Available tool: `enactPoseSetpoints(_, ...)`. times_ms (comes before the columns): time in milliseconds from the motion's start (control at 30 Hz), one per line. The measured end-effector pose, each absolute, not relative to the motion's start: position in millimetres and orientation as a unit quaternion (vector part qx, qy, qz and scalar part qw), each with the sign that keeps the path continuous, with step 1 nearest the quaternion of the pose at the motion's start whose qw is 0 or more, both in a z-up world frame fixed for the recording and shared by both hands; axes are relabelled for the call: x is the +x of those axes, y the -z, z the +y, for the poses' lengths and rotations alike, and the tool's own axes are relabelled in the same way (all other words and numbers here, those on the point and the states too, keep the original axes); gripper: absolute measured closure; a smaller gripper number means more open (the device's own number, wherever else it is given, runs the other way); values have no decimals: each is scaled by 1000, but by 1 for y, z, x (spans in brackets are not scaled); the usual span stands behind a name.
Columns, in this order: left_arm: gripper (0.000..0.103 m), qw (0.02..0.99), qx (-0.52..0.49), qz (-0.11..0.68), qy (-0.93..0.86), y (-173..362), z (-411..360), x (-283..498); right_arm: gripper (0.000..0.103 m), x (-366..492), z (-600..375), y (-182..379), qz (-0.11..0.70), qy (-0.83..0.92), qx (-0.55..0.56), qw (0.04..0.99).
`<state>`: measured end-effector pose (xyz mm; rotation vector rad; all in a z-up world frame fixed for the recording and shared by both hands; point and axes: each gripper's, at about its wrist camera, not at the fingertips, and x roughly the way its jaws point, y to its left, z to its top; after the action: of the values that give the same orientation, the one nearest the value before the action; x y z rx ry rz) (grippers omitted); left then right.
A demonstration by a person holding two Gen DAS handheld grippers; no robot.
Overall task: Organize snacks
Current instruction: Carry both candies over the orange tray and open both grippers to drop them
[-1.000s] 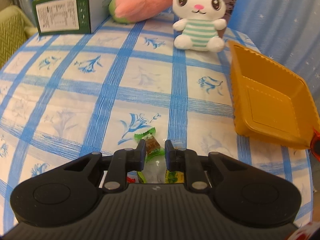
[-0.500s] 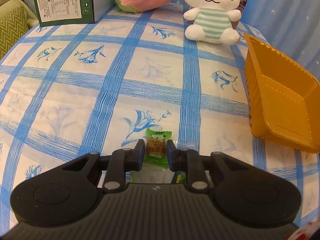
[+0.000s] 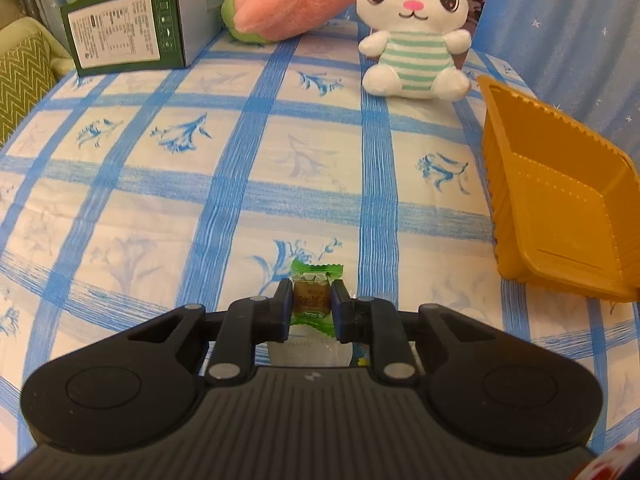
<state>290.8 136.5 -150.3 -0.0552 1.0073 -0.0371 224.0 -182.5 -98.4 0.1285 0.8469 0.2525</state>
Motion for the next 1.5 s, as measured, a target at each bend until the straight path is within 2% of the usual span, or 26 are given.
enactPoseSetpoints(367,84,895,-20,443,51,105,116,292,78,231,-196,92,397,-110,70,908)
enactPoseSetpoints(700,84,903,-1,410,125,75,56,302,78,245,-213,88,385,-92,86,914)
enactPoseSetpoints(1133,84,879,21,429,208,95,-36,319,78,268,-226,102,387,-63,106,914)
enactPoseSetpoints(1500,84,866,29,454,208,117,-62,337,78,281,-235,116,395,-51,115,910)
